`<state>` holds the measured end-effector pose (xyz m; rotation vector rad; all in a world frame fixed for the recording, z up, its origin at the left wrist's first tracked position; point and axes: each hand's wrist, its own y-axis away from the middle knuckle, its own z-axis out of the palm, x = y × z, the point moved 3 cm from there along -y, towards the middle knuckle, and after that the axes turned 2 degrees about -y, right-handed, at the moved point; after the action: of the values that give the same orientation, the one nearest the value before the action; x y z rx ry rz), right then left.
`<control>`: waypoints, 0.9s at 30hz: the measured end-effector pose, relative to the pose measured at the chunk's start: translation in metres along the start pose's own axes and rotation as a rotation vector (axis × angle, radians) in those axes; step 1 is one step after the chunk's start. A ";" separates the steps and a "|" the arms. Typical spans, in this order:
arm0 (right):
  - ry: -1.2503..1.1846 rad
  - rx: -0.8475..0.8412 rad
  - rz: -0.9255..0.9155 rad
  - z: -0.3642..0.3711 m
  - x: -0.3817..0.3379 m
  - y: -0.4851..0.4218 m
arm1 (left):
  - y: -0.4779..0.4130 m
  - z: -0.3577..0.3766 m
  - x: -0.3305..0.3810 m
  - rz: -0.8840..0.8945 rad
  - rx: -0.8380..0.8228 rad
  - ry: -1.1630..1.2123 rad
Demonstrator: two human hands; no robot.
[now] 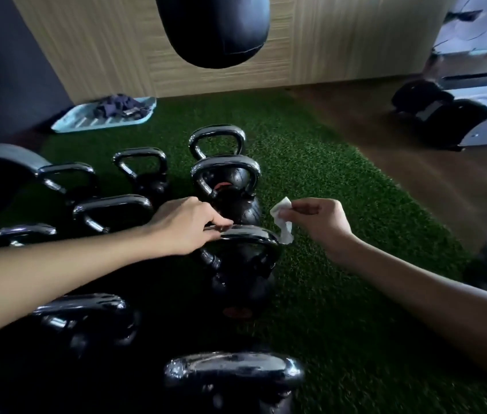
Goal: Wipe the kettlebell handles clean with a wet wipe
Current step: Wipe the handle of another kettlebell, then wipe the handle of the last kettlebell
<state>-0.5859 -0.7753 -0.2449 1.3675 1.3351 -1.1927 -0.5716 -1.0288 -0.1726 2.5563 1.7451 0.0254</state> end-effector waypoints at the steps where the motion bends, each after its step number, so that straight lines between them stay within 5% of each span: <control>1: -0.032 0.002 0.013 0.001 0.001 -0.003 | 0.006 0.004 0.001 -0.132 0.062 0.171; 4: -0.071 -0.004 0.015 0.003 0.001 -0.013 | 0.023 0.016 0.009 -0.326 0.133 0.434; 9: -0.085 -0.016 0.004 0.003 -0.001 -0.024 | 0.015 0.014 0.036 -0.056 0.191 0.036; 16: -0.021 -0.179 0.001 -0.007 0.009 -0.026 | 0.009 0.033 0.023 -0.135 0.167 0.181; 27: 0.216 -0.773 -0.156 0.030 -0.007 -0.017 | 0.048 0.039 0.018 -0.091 0.184 0.239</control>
<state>-0.6048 -0.8046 -0.2425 0.8459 1.8257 -0.5125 -0.5186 -1.0304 -0.2099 2.6939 2.0348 0.1825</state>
